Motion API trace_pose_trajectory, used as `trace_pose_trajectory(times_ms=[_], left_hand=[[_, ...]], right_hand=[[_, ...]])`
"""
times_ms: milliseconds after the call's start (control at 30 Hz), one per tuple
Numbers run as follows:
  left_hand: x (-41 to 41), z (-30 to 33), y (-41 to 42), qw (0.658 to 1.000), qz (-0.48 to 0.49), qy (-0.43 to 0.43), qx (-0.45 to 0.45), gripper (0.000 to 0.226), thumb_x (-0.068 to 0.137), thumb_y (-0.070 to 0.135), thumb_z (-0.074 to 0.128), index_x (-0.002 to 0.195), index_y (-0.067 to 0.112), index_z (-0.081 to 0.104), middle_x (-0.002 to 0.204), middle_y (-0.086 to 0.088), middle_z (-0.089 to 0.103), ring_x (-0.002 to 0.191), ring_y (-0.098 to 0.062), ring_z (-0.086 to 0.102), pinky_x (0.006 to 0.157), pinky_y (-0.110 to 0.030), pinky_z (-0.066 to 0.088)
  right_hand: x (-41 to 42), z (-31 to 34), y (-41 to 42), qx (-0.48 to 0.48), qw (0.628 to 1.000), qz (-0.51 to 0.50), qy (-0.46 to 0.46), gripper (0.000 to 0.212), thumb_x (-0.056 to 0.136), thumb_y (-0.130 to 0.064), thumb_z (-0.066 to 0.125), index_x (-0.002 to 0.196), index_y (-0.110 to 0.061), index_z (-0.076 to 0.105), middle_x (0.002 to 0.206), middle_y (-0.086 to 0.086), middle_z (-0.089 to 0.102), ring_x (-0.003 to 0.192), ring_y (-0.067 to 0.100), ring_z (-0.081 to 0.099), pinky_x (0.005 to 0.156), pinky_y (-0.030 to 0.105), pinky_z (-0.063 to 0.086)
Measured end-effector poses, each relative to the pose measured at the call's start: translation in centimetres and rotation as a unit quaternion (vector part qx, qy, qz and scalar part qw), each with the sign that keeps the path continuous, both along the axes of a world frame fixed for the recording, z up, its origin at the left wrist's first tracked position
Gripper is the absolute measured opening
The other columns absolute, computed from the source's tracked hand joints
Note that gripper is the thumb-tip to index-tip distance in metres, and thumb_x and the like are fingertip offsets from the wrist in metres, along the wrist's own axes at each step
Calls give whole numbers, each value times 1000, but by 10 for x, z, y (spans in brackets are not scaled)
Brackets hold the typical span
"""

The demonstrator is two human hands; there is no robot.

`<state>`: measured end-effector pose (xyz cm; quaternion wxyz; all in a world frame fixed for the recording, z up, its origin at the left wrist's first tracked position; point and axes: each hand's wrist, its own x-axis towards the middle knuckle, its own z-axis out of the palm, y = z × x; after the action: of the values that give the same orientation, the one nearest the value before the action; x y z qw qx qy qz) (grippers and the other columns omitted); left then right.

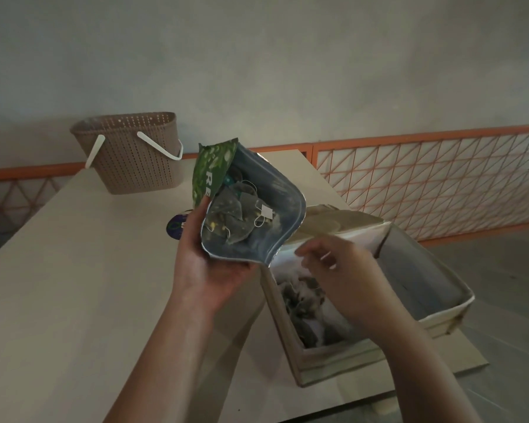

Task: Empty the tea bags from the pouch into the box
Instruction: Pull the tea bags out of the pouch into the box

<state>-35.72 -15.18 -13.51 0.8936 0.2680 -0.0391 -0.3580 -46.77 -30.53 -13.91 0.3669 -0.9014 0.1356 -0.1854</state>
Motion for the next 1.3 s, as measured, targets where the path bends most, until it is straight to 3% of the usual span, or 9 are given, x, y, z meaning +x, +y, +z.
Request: trace_pose_trajectory(times_ms=[100,233,400,467,600,800,900,1033,1300], left_hand=[[2,0,-1,1000,14,-11,11,47,98,50,50,117,16,77,131,-9,69,110,-31,69,98,-44,51],[1,2,-2,1000,18,11,13,49,97,48,54,134,19,66,134,-7,67,114,-27,66,86,-39,55],[0,2,-1,999,37,3,17,42,95,48,55,124,21,71,126,-8,72,117,-28,65,99,-44,49],[-1,3,-1,999,42,2,20,40,95,48,54,119,22,73,123,-9,73,114,-29,67,91,-44,51],[1,4,3,999,46,-1,17,39,94,47,56,110,21,79,122,-9,74,110,-29,69,84,-43,52],[3,3,4,999,42,-5,17,41,94,48,56,96,18,84,120,-11,74,114,-31,66,88,-46,52],[5,4,5,999,47,-1,16,41,95,48,56,97,18,83,119,-11,75,106,-30,72,89,-45,52],[6,9,6,998,60,7,2,43,94,47,58,112,15,78,120,-16,74,99,-34,75,87,-46,54],[6,3,5,999,41,9,-19,41,94,46,55,114,17,76,123,-16,72,101,-37,73,74,-46,61]], right_hand=[[2,24,12,49,985,-8,-165,20,88,-10,61,93,-28,67,85,-14,66,75,-1,58,63,10,45],[22,41,34,-62,976,46,-203,20,85,-8,68,99,-19,75,87,-11,65,70,-3,55,70,8,46],[69,48,51,-204,971,73,-101,34,91,-14,60,125,-19,62,123,4,60,113,19,56,98,33,49],[82,50,52,-239,968,76,-7,50,91,-12,57,138,-27,49,133,7,51,121,25,50,99,39,49],[94,51,51,-292,951,85,58,43,89,-7,57,129,-22,58,124,9,57,112,27,57,91,36,52],[91,52,48,-271,960,63,30,29,89,-4,57,113,-16,69,108,4,68,92,20,65,77,26,54],[81,55,44,-204,974,86,-50,25,91,-7,56,109,-18,71,108,1,65,95,16,60,80,21,47],[52,63,35,-83,976,79,-183,23,87,-3,66,102,-19,74,95,-9,66,75,-8,55,74,2,44],[-2,66,7,231,925,94,-285,20,86,4,65,93,-14,69,88,5,74,82,18,71,73,23,56]])
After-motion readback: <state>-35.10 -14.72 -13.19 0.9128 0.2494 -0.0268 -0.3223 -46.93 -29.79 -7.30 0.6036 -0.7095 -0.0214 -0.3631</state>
